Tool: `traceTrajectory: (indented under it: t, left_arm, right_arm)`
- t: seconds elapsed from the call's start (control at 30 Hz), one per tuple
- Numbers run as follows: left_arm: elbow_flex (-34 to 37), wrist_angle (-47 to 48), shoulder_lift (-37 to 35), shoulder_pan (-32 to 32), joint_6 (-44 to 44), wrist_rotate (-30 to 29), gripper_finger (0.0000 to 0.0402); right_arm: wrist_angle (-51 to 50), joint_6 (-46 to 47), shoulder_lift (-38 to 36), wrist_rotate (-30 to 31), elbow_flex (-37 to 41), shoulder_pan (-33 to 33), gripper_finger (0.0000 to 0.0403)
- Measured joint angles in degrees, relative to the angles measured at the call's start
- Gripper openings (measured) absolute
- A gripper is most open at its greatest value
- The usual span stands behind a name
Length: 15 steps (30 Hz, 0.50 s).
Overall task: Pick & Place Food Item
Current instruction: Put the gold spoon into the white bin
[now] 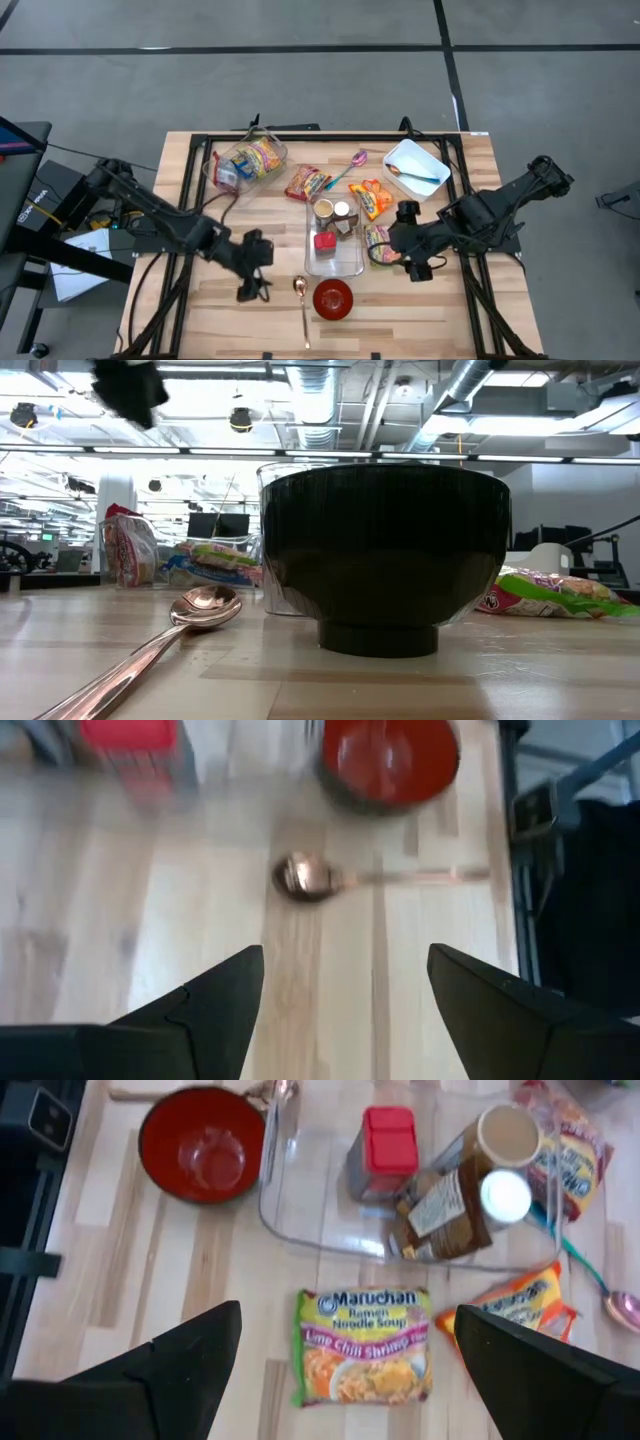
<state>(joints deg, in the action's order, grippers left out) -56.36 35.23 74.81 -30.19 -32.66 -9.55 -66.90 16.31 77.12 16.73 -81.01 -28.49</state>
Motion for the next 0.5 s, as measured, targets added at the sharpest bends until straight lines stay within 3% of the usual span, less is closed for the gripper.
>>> traceTrajectory:
  t: [0.13, 0.23, 0.37, 0.5]
  left_arm:
    - [2.2, -1.8, 0.3, -5.8, -3.3, -5.6, 0.0277]
    - [5.4, -3.0, -0.1, -8.7, -6.7, -10.3, 0.0277]
    - [10.6, -3.4, -0.5, -11.1, -14.8, -15.4, 0.0277]
    - [17.5, -10.2, -0.5, -12.4, -20.9, -16.7, 0.0277]
  right_arm:
    - [-2.7, 2.5, -0.1, 0.2, 0.0, -2.6, 0.036]
    - [-3.5, 5.8, -1.6, 3.8, 0.1, -6.0, 0.036]
    - [-3.3, 11.4, -6.0, 13.0, 2.6, -12.2, 0.036]
    - [-0.1, 17.0, -11.1, 27.6, 7.4, -19.8, 0.036]
